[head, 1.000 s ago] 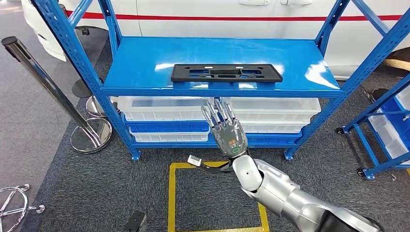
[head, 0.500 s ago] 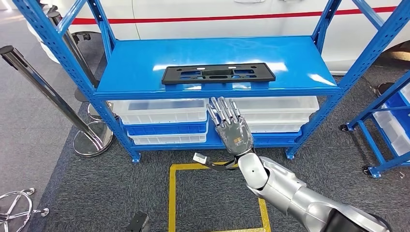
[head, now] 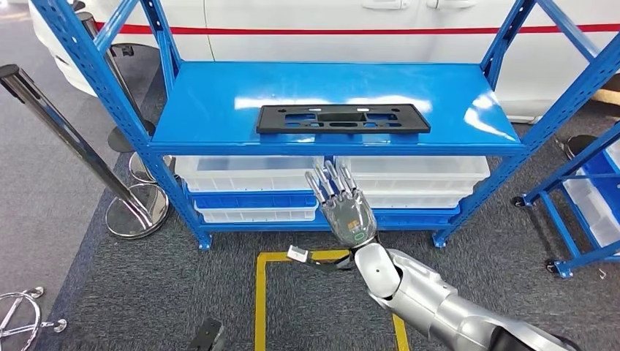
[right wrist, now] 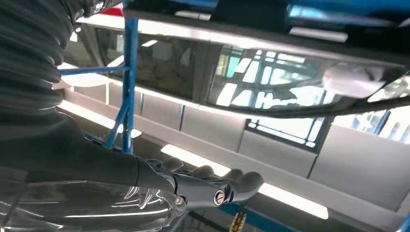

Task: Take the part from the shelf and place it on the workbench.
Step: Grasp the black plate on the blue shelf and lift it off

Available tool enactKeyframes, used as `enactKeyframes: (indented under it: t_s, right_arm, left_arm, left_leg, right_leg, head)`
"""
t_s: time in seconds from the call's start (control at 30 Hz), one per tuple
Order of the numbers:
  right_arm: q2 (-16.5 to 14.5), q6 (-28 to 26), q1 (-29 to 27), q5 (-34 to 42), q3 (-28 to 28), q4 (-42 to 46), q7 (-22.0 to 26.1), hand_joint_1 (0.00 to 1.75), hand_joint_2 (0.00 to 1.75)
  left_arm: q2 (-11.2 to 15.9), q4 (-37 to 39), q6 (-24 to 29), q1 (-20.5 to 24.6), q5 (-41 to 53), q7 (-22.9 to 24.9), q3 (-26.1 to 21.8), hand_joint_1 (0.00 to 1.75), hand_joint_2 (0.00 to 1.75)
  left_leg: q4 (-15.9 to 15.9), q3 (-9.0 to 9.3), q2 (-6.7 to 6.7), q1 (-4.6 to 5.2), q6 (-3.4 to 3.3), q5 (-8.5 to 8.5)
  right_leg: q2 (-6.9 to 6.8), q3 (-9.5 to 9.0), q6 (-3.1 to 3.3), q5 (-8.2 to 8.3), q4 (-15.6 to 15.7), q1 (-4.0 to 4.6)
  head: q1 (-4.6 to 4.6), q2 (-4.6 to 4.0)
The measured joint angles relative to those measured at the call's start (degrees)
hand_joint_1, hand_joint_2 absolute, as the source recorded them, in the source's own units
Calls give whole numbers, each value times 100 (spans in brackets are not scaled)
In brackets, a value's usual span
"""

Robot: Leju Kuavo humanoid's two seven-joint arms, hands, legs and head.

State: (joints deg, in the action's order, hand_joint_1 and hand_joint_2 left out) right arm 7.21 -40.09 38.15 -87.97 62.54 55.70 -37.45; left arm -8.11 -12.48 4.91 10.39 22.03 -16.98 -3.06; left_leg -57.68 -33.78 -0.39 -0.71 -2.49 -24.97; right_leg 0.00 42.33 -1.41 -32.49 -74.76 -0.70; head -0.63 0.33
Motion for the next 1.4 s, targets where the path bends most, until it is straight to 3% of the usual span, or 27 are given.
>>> enactKeyframes:
  t_s: [0.03, 0.07, 0.1, 0.17, 0.23, 0.33, 0.4, 0.47, 0.5, 0.53, 0.57, 0.63, 0.67, 0.7, 0.8, 0.87, 0.9, 0.97, 1.0, 1.03, 1.07, 1.13, 1.17, 1.23, 1.33, 1.4]
  right_arm:
    - [-7, 0, -49, 0, -34, -16, 80, 0, 175]
    - [-16, 0, -87, 0, -79, -38, 167, 0, 175]
    - [-28, 0, -112, 0, -137, -68, 251, 0, 175]
    - [-70, 1, -142, 0, -280, -155, 395, 0, 175]
    - [-116, 1, -192, 0, -418, -235, 491, 0, 175]
    - [-149, 0, -260, 0, -584, -310, 544, 0, 175]
    - [-175, 0, -272, 0, -658, -345, 560, 0, 175]
    - [-192, 0, -301, 0, -711, -384, 576, 0, 175]
    - [-196, 0, -320, 0, -734, -405, 583, 0, 175]
    - [-198, 0, -335, 0, -758, -426, 589, 0, 175]
    - [-200, 0, -343, 0, -780, -444, 595, 0, 175]
    - [-209, 0, -345, 0, -825, -467, 604, 0, 175]
    - [-214, 0, -343, 0, -843, -476, 606, 0, 175]
    - [-217, 0, -342, 0, -857, -482, 608, 0, 175]
    - [-219, -1, -344, 0, -890, -497, 611, 0, 175]
    - [-219, -2, -331, 0, -933, -502, 605, 0, 175]
    - [-219, -2, -328, 0, -957, -505, 597, 0, 175]
    - [-218, -2, -350, 0, -991, -517, 577, 0, 175]
    - [-217, -2, -375, 0, -1000, -524, 567, 0, 175]
    - [-217, -2, -398, 0, -1009, -531, 560, 0, 175]
    - [-216, -2, -412, 0, -1019, -535, 552, 0, 175]
    - [-216, -2, -412, 0, -1049, -539, 528, 0, 175]
    - [-215, -1, -405, 0, -1063, -538, 515, 0, 175]
    - [-214, -1, -404, 0, -1087, -537, 501, 0, 175]
    - [-204, -2, -412, 0, -1134, -537, 506, 0, 175]
    - [-204, -2, -403, 0, -1168, -538, 512, 0, 175]
  left_arm:
    - [-2, 0, 3, -5, 1, 0, 4, 0, 0]
    - [-4, 0, 6, -9, 2, 0, 7, 0, 0]
    - [-7, 0, 8, -11, 6, 0, 8, 0, 0]
    - [-9, 0, 10, -2, 15, 0, 8, 0, 0]
    - [-9, 0, 11, 5, 23, -1, 7, 0, 0]
    - [-8, 0, 13, 6, 38, -4, 7, 0, 0]
    - [-8, 0, 14, 10, 49, -6, 7, 0, 0]
    - [-8, 0, 13, 2, 57, -6, 7, 0, 0]
    - [-8, 0, 12, -10, 57, -5, 7, 0, 0]
    - [-8, 0, 12, -20, 59, -5, 7, 0, 0]
    - [-8, 0, 12, -26, 61, -4, 7, 0, 0]
    - [-6, 0, 12, -20, 66, -5, 7, 0, 0]
    - [-5, 0, 12, -13, 67, -6, 7, 0, 0]
    - [-5, 0, 12, -8, 68, -7, 7, 0, 0]
    - [-6, 0, 11, -11, 68, -7, 6, 0, 0]
    - [-8, 0, 10, -6, 69, -13, 5, 0, 0]
    - [-9, 0, 10, -1, 70, -16, 4, 0, 0]
    - [-10, 0, 9, 4, 72, -19, 4, 0, 0]
    - [-10, 0, 9, -2, 73, -20, 4, 0, 0]
    - [-11, 0, 8, -12, 73, -20, 4, 0, 0]
    - [-12, 0, 8, -20, 74, -20, 4, 0, 0]
    - [-15, 0, 5, -26, 75, -20, 4, 0, 0]
    - [-16, 0, 5, -20, 76, -20, 3, 0, 0]
    - [-16, 0, 5, -6, 79, -23, 2, 0, 0]
    - [-17, 0, 2, -7, 84, -27, 0, 0, 0]
    - [-17, 0, 1, -1, 88, -31, 0, 0, 0]
  left_leg:
    - [-8, 29, -8, -2, 3, -29]
    - [-19, 68, -17, -3, 14, -65]
    - [-32, 108, -25, -5, 31, -105]
    - [-64, 155, -31, 16, 93, -182]
    - [-59, 171, -29, 35, 158, -223]
    - [-134, 171, -12, 21, 247, -311]
    - [-661, -85, 2, 8, 291, -551]
    - [-1437, -539, 4, 7, 317, -808]
    - [-1677, -714, 4, 7, 322, -828]
    - [-1687, -781, 4, 7, 318, -721]
    - [-1477, -735, 4, 8, 303, -514]
    - [-685, -425, 5, 22, 243, -36]
    - [-361, -281, 5, 34, 211, 89]
    - [-166, -193, 5, 47, 185, 132]
    - [-57, -127, 2, 40, 119, 94]
    - [12, -51, 4, 3, 53, 91]
    - [34, -17, 6, -7, 24, 82]
    - [35, 15, 9, -4, -10, 42]
    - [28, 33, 7, -5, -13, 15]
    - [19, 58, 4, -6, -7, -16]
    - [5, 93, 0, -8, 3, -52]
    - [-31, 167, -7, -11, 43, -145]
    - [-59, 189, -9, -3, 78, -194]
    - [-76, 196, -9, 13, 152, -255]
    - [-89, 227, 0, 8, 251, -327]
    - [-488, 74, 7, -3, 299, -528]
  right_leg:
    - [-1, 42, -3, 149, 45, -12]
    - [-2, -27, 0, 389, 303, -23]
    - [-4, -171, 11, 651, 696, -31]
    - [-4, -449, 39, 919, 1347, -14]
    - [6, -535, 77, 886, 1530, 18]
    - [19, -597, 179, 851, 1582, -10]
    - [15, -668, 248, 820, 1612, -19]
    - [11, -717, 286, 772, 1611, -1]
    - [11, -742, 291, 746, 1608, 7]
    - [14, -772, 291, 719, 1604, 14]
    - [19, -811, 287, 689, 1601, 19]
    - [25, -903, 265, 621, 1597, 36]
    - [28, -930, 244, 593, 1593, 46]
    - [28, -943, 219, 574, 1594, 53]
    - [22, -962, 133, 528, 1611, 56]
    - [16, -890, 78, 395, 1407, 59]
    - [13, -750, 56, 269, 1134, 50]
    - [14, -296, 19, 12, 377, 28]
    - [13, -94, 1, -19, 100, 10]
    - [11, 17, -14, 60, 14, -9]
    - [8, 10, -25, 252, 153, -29]
    - [0, -263, -31, 728, 871, -58]
    - [0, -402, -22, 860, 1209, -52]
    - [7, -520, 19, 877, 1489, -26]
    - [25, -581, 128, 830, 1539, -29]
    - [25, -672, 208, 795, 1581, -49]
  head:
    - [1, 0]
    - [1, 0]
    - [2, 0]
    - [0, 0]
    - [-1, 0]
    - [-2, 0]
    - [-2, 0]
    - [-2, 0]
    - [-2, 0]
    - [-2, 0]
    - [-3, 0]
    - [-2, 0]
    - [-1, 0]
    - [-1, 0]
    - [-2, 0]
    - [1, 0]
    - [3, 0]
    - [6, 0]
    - [7, 0]
    - [6, 0]
    - [6, 0]
    - [7, 0]
    - [6, 0]
    - [5, 0]
    - [3, 0]
    - [0, 0]
